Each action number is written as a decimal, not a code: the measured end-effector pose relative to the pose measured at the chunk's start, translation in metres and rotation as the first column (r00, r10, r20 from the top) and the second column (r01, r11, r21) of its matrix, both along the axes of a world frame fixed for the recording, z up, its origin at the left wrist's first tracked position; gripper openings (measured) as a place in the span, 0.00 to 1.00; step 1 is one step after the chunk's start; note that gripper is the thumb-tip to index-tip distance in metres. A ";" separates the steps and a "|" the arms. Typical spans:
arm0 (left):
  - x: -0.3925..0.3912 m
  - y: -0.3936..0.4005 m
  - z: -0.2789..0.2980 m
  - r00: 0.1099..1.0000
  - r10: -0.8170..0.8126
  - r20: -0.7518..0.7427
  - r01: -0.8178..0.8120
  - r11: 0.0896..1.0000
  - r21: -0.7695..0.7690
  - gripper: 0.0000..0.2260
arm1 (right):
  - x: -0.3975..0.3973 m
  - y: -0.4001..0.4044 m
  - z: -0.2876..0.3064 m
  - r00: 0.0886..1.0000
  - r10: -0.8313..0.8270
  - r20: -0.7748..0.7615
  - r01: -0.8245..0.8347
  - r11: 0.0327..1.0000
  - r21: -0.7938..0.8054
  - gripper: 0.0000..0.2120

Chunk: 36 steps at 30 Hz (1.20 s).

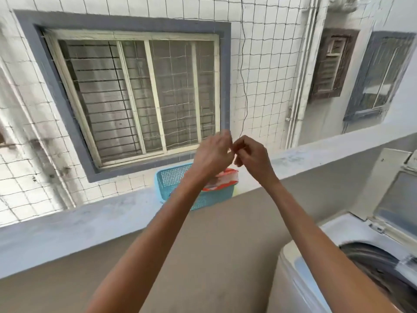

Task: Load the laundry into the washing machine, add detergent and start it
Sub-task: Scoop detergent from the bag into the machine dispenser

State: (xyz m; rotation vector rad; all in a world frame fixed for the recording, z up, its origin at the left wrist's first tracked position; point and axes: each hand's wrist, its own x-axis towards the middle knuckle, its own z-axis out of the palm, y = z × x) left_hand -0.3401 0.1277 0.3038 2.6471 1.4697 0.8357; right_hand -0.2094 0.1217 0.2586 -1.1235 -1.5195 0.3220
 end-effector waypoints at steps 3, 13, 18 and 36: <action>-0.039 -0.003 0.012 0.956 -0.067 -0.285 0.018 0.985 -0.170 0.10 | -0.014 -0.007 0.005 0.996 0.018 0.084 -0.012 0.997 -0.072 0.10; -0.073 0.008 -0.026 0.990 -0.081 -0.116 0.072 0.994 -0.078 0.10 | -0.066 -0.022 0.001 0.485 -0.025 0.874 0.506 0.823 -0.257 0.12; -0.074 0.016 -0.027 0.995 -0.087 -0.053 0.085 0.996 -0.037 0.12 | -0.085 -0.022 0.007 0.436 -0.039 0.899 0.599 0.758 -0.257 0.18; -0.051 0.052 -0.040 0.945 -0.324 0.050 0.310 0.933 0.185 0.09 | -0.080 -0.008 0.007 0.244 -0.120 0.962 0.706 0.703 -0.091 0.15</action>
